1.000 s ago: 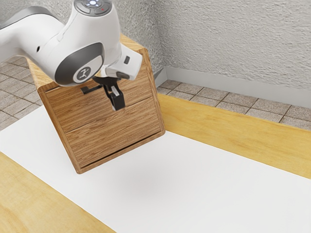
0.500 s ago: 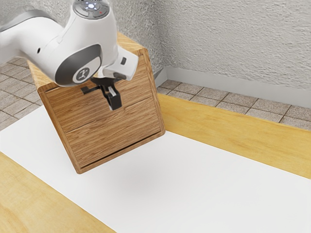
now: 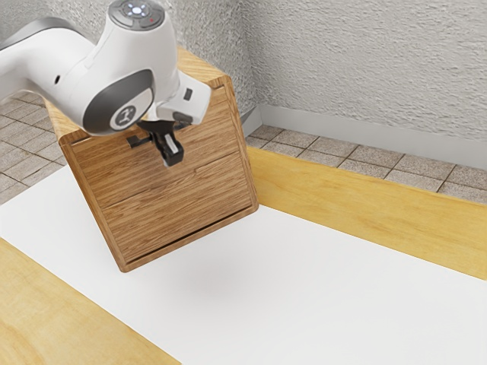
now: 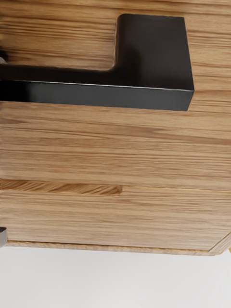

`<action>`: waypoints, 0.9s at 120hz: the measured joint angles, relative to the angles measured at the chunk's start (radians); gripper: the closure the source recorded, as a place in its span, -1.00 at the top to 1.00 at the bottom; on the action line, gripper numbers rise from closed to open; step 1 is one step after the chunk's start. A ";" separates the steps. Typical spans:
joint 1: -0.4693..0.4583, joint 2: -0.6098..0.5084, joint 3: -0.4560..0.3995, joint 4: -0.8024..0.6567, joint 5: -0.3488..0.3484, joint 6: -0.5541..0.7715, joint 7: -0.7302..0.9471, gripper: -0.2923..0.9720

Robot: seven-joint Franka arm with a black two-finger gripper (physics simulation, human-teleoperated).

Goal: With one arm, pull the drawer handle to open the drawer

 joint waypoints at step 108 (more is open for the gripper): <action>0.038 -0.026 -0.031 -0.003 -0.001 0.000 -0.006 -0.07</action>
